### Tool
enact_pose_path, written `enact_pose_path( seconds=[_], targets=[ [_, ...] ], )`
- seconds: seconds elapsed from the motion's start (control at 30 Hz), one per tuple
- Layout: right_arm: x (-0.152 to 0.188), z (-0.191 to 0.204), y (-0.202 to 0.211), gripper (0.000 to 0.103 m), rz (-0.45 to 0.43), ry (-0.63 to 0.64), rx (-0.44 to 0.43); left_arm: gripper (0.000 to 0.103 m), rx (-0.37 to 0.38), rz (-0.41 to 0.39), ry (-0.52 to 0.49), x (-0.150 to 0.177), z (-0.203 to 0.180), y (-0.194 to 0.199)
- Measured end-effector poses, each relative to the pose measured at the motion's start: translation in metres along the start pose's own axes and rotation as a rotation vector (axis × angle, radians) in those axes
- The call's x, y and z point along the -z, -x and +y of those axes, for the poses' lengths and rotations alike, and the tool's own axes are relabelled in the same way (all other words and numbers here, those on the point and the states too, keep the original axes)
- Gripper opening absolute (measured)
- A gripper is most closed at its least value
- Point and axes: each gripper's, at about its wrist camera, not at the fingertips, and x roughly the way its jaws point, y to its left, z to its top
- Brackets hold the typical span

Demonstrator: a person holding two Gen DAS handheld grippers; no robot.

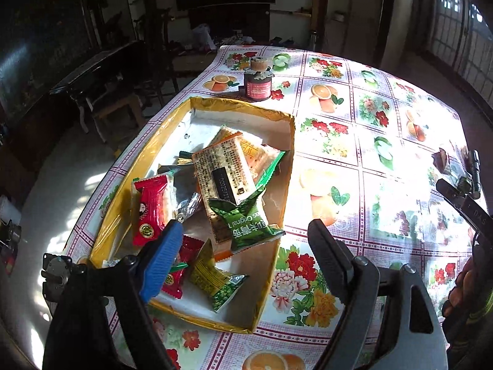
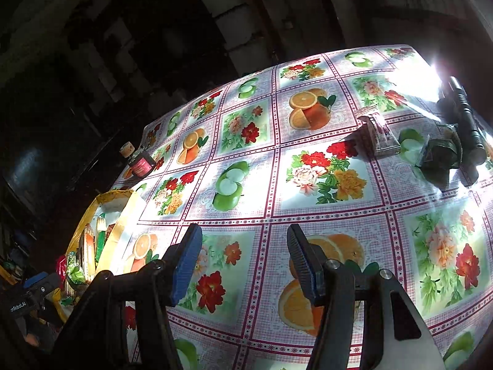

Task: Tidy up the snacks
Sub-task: 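Open both grippers and withdraw them from the tray, then move both open grippers back to the snacks near the flashlight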

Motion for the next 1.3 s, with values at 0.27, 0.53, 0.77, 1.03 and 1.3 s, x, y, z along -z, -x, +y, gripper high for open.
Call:
enact_pose_path(
  seconds=[0.27,0.53,0.77,1.03,1.3],
  targets=[
    [-0.03,-0.086,0.023,0.058,-0.08,-0.133,0.136,0.084,0.068,0.004,-0.086,-0.017,-0.071,-0.005],
    [-0.044,-0.14,0.028,0.058,-0.114,-0.242,0.241,0.084,0.132,0.012,-0.189,-0.039,-0.153,-0.017],
    [-0.05,-0.154,0.013,0.057,-0.093,-0.26,0.241,0.084,0.17,0.043,-0.247,-0.055,-0.208,-0.036],
    [-0.058,-0.159,0.0,0.052,-0.065,-0.235,0.277,0.084,0.206,0.088,-0.264,-0.072,-0.247,-0.059],
    [-0.066,-0.16,-0.015,0.037,-0.02,-0.181,0.324,0.084,0.262,0.165,-0.26,-0.085,-0.294,-0.087]
  ],
)
